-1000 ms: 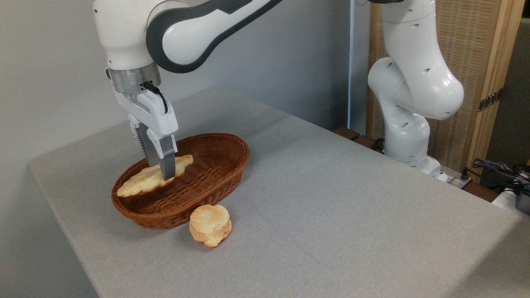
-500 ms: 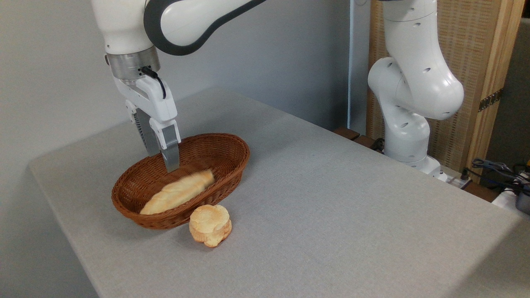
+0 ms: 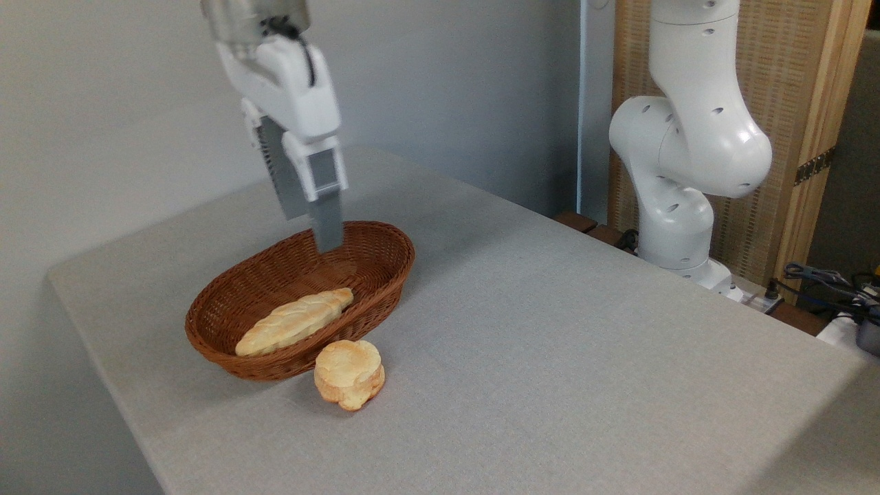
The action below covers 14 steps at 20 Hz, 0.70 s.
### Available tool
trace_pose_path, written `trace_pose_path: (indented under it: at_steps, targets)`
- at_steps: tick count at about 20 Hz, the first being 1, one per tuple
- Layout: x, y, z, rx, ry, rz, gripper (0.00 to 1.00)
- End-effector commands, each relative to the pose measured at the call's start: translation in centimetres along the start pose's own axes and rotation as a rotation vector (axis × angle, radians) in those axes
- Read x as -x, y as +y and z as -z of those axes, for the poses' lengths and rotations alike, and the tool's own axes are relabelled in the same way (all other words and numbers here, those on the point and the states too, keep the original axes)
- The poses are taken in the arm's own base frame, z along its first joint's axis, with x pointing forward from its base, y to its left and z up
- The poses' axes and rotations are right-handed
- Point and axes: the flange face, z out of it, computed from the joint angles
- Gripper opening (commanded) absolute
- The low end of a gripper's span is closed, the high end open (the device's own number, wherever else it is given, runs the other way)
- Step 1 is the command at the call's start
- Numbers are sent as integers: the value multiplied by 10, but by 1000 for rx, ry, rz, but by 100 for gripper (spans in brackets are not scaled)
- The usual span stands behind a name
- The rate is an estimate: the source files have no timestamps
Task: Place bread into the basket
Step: 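Open the gripper to release the loaf and raise it away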
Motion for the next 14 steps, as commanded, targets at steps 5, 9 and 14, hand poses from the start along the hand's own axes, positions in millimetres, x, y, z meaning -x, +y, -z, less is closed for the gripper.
trace_pose_path:
  at_steps: [5,9,14]
  targets:
    - [54,10,-12,46,-19,52,100]
    - [53,8,-15,50,-22,52,100]
    - [52,6,-15,49,-23,51,100]
